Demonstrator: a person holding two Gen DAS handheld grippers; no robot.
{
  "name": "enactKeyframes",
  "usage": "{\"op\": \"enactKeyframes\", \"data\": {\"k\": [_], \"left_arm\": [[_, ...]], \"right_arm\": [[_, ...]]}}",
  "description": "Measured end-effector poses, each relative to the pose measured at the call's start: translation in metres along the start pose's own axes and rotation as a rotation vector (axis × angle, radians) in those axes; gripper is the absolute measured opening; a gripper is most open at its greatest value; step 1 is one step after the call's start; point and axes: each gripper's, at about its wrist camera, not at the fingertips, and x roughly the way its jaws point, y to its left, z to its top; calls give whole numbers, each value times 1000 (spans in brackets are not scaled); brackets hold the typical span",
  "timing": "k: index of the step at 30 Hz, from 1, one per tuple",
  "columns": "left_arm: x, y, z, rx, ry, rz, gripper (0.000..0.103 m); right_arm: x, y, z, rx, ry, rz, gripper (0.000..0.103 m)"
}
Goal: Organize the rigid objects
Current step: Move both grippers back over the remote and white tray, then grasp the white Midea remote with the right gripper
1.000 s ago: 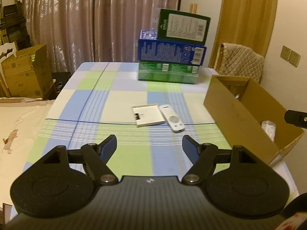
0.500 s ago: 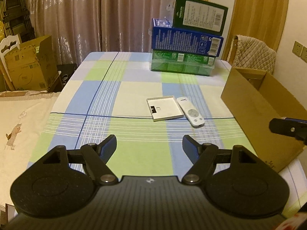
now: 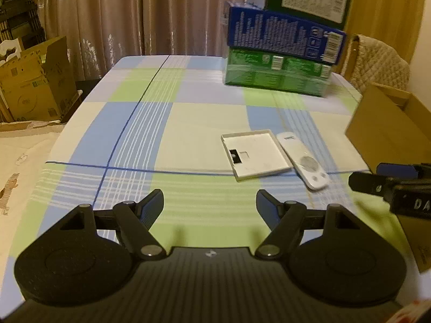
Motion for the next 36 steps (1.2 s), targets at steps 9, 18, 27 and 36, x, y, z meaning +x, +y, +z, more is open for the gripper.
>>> {"op": "enactKeyframes", "data": {"k": [9,18,27,36], "left_arm": [[57,2,19,-13,-19,1,72],[71,8,25,-29,-19,-14,73],[81,7,26,-27,-3,-40,73],[97,-12,30,-24,-6,-75,88]], "right_arm": [[69,-14,10,-66,43,-14,64],[104,-7,3,-171,72,-80,45],[119,-9,9,-143,25,-56,38],[102,-27,18,-52,6,-103,37]]}}
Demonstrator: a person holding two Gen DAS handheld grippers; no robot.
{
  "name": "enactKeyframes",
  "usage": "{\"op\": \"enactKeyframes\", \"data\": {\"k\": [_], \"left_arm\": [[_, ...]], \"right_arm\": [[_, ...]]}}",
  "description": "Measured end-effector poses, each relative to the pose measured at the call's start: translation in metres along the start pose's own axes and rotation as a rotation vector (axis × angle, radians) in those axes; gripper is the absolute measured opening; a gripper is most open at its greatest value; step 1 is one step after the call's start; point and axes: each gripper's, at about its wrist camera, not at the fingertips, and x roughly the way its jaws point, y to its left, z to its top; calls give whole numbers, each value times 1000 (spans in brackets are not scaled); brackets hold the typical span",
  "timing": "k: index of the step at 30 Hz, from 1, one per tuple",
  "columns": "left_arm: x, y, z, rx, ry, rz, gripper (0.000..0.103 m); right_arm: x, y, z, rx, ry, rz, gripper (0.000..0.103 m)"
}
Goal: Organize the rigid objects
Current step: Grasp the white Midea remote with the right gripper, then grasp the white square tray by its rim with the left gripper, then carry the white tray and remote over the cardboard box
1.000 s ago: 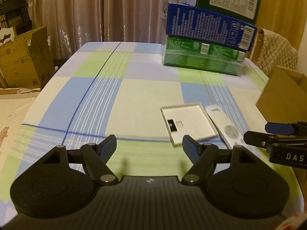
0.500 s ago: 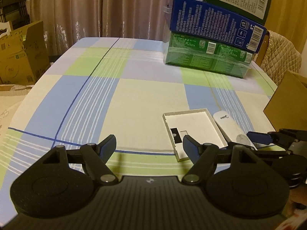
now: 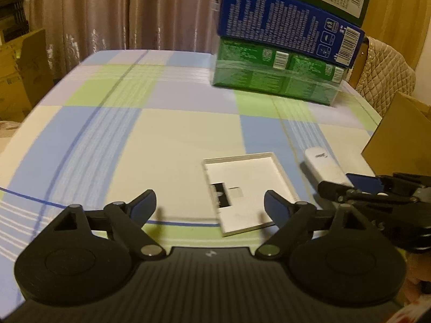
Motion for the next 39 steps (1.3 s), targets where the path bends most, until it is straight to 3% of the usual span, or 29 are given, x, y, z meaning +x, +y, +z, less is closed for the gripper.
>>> {"op": "enactKeyframes", "data": {"k": [10,19,24,39], "left_arm": [[36,-34,9,9,16,-22,96],[50,-49,2,84,2,71,98],[40,-41,-5,108,-22,71,87],[-27,-44,-35,137,-30,73,85]], "right_arm": [[-11,-36,-6,65,23,-49,37],[-10,-43,-5,85,18,-45,37],[-10,-42,-3,90,16,-35,37],[-40,-27,-5,102,-2,25,37]]}}
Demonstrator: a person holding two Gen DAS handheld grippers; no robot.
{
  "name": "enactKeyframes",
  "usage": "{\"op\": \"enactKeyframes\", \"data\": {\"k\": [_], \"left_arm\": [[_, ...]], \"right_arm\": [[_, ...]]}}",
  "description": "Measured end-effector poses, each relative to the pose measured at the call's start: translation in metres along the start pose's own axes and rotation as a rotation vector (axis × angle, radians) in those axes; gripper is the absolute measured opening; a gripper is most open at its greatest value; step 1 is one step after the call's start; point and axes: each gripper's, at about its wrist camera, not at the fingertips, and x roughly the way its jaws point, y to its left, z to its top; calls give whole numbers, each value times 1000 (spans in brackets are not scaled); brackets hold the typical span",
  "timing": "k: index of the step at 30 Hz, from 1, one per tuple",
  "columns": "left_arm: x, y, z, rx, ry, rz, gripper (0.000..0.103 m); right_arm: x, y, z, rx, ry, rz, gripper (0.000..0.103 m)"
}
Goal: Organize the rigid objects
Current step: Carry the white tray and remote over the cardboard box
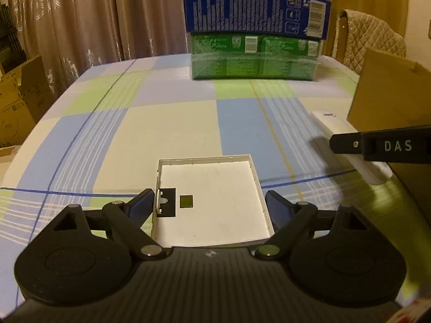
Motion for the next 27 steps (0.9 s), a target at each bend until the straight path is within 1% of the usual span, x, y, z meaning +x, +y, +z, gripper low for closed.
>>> {"op": "enactKeyframes", "data": {"k": [7,11,17,23,27], "left_arm": [[-45,-2,-6,-50,8,-21,86],[-80,-6,-7,-85,10,-34,86],[-136,-15,-5,-119,-19,-54,86],[-190,-33,-2,-107,-56,-80,86],[-222,-47,-2,-96,-84,-101,86]], "right_arm": [[-51,10,-19,29,-8,15,37],[-90,21,-28,20,-28,21,37],[-158,31,-32,55,-76,5,37],[-224,32,-38,71,-108,-19,37],[-260,25,-44,74,-135,-40,37]]}}
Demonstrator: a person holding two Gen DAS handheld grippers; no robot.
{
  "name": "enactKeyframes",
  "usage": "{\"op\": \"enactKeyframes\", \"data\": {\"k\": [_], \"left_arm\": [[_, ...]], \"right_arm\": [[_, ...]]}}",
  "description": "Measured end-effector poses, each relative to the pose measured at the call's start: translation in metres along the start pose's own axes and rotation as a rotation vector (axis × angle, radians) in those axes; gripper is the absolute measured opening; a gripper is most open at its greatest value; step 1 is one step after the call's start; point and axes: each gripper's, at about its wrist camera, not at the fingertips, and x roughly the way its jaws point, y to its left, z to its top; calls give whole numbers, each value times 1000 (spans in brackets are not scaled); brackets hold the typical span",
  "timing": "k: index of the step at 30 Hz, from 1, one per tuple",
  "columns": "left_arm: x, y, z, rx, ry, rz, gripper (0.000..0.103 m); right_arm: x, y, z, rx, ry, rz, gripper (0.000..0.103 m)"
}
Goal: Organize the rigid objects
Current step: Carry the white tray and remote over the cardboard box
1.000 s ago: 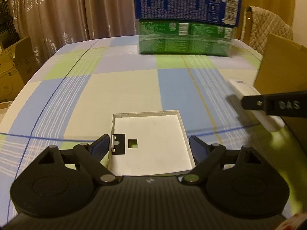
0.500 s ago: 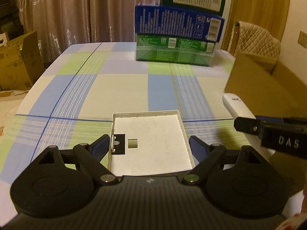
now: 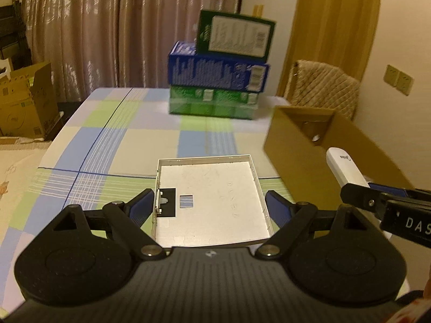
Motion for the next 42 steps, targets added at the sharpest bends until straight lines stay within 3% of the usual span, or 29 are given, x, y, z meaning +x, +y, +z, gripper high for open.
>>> {"op": "enactKeyframes", "data": {"k": [11,21,33,42], "left_arm": [[-46,-50,-16,41,-13,-93,86],[-46,-104,-16,93,3,-211,86],[-25,-160,4,166,0,-274,86],[19,-194,18,209,33,-301,86]], "right_arm": [[-71,-40,-11,17,-44,-102,37],[-96,-85,-15,38,-33,-198,37],[-78,-128,2,29,-16,-208,38],[-45,-164,19,44,10,-200,38]]}}
